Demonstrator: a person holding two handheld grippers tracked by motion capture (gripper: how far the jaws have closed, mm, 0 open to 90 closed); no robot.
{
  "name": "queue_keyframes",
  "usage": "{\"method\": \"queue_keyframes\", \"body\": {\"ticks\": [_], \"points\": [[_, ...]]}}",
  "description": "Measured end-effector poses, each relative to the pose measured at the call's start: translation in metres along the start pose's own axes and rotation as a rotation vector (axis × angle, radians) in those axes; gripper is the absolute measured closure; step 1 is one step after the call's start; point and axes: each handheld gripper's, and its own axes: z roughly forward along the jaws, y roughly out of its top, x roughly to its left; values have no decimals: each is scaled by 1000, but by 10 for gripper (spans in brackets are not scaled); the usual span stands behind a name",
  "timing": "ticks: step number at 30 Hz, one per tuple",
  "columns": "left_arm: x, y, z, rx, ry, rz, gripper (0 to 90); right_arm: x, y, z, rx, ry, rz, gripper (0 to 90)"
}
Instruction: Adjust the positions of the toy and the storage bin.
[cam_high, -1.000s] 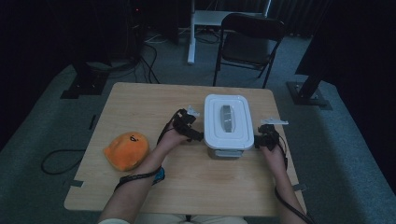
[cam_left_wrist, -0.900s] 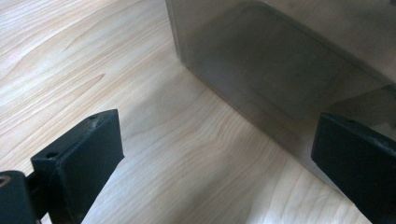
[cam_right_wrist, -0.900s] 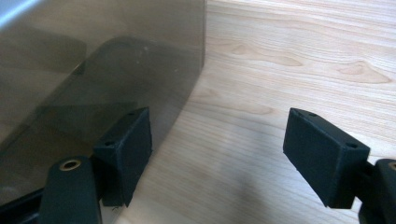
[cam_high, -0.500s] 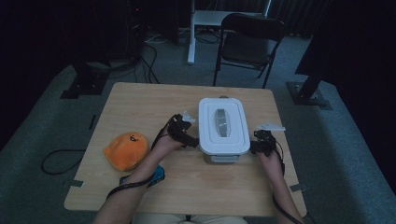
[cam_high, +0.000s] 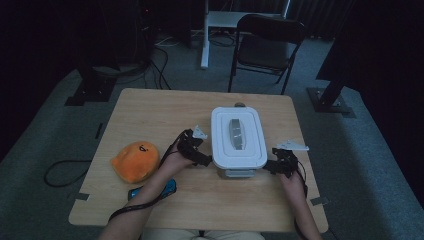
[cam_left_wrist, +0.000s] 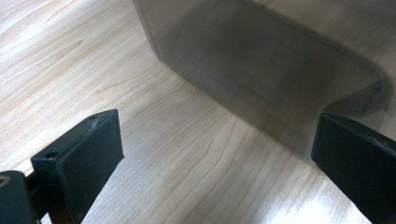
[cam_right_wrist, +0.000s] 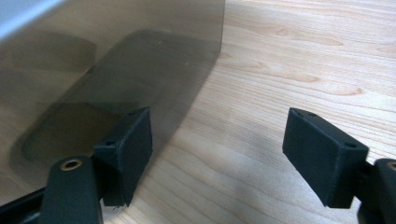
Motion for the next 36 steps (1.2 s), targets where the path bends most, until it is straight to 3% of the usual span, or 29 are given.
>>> {"method": "queue_keyframes", "body": {"ticks": [2,5,11,14,16,21,27,32,36], "points": [[5,-3,4,-6,21,-30,27,-4,-2,4,17,3,-1,192],[14,-5,9,4,33,-59,27,-12,-4,13,49,-33,16,193],[28,1,20,10,52,-87,27,-33,6,29,47,-67,75,191],[34,6,25,22,41,-91,27,-38,15,35,30,-73,95,190],[38,10,28,34,51,-88,27,-38,20,40,23,-84,93,190],[44,21,30,8,58,-108,27,-37,34,48,14,-95,81,191],[44,27,26,-6,53,-104,28,-30,43,50,14,-54,58,213],[38,26,24,-6,61,-100,30,-30,41,46,13,-26,70,229],[31,23,19,-3,65,-71,31,-27,38,41,19,-6,55,236]]}}
